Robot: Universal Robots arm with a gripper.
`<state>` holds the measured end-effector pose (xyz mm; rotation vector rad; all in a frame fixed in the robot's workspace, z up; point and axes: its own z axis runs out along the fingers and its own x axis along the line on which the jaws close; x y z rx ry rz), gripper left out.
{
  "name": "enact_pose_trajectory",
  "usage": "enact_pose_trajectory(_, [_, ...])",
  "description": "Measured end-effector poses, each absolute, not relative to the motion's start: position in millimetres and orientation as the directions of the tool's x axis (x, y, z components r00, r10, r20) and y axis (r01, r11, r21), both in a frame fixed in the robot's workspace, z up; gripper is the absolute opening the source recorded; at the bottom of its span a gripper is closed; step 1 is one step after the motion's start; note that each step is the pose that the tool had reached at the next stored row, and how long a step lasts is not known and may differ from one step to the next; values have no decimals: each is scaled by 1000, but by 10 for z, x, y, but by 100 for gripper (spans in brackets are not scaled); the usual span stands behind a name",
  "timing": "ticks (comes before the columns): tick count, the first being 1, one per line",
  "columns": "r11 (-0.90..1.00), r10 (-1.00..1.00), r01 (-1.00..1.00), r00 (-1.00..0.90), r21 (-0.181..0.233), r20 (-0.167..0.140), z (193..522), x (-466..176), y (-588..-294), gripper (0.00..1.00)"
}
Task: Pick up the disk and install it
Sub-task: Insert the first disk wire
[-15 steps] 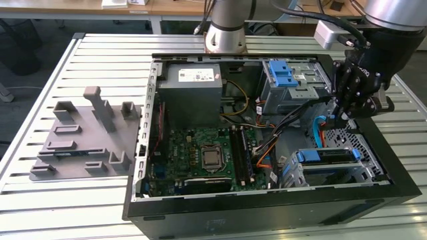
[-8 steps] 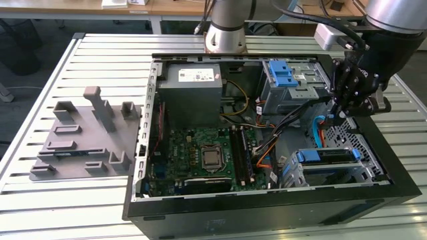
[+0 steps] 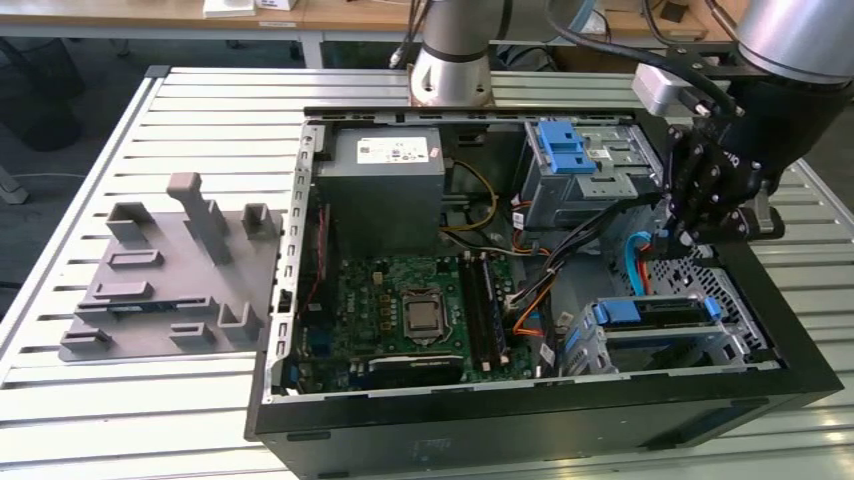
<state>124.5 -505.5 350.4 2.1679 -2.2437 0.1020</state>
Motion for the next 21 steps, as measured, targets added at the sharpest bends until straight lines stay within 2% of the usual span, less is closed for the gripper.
enact_pose_trajectory(11, [33, -998, -999, -35, -32, 60, 3493, 1245, -5123, 18])
enact_pose_trajectory(15, [33, -998, -999, -34, -17, 60, 3477, 1252, -5146, 18])
enact_pose_trajectory(21, [33, -998, -999, -34, -9, 46, 3428, 1252, -5280, 18])
